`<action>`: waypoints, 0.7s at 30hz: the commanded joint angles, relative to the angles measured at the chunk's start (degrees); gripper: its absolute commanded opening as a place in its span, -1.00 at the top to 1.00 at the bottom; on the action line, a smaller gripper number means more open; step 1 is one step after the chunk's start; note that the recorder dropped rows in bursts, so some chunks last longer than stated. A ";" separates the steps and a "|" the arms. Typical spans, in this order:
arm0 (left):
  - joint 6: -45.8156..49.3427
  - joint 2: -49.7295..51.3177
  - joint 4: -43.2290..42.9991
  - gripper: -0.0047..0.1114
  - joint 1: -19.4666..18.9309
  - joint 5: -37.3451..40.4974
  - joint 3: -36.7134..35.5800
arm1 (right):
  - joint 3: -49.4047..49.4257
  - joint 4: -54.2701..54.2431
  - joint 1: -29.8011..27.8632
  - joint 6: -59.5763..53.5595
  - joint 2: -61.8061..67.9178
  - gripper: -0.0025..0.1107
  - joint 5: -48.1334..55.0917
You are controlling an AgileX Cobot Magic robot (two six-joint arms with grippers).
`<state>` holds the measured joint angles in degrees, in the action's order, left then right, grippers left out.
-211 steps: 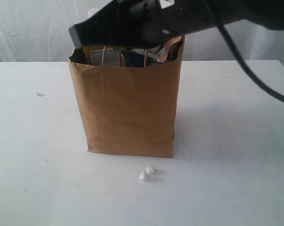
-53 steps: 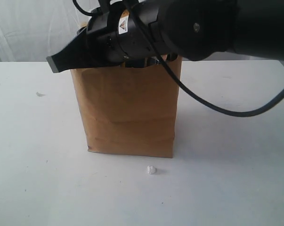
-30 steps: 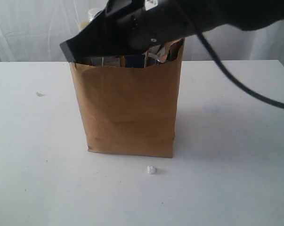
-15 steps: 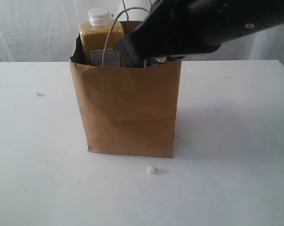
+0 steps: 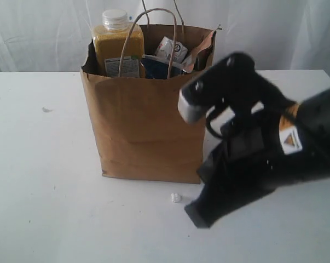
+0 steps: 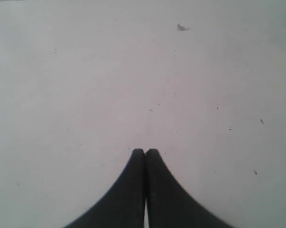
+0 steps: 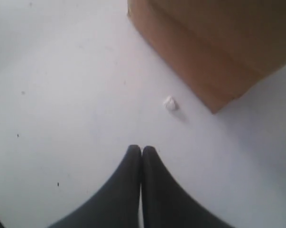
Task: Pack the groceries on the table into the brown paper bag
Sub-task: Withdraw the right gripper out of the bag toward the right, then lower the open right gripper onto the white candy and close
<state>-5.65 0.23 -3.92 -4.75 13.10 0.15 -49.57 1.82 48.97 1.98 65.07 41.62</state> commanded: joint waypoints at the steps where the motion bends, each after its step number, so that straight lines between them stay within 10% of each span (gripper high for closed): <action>1: -0.41 -0.23 0.50 0.92 0.24 -0.28 -0.15 | 7.03 -1.82 -0.38 -0.23 -0.29 0.96 -4.38; 21: -0.41 -0.23 0.50 0.92 0.24 -0.28 -0.15 | 20.60 -7.54 -0.38 8.70 -0.29 0.89 -26.98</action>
<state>-5.65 0.23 -3.92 -4.75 13.10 0.15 -29.41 -5.19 48.97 10.30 64.98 16.30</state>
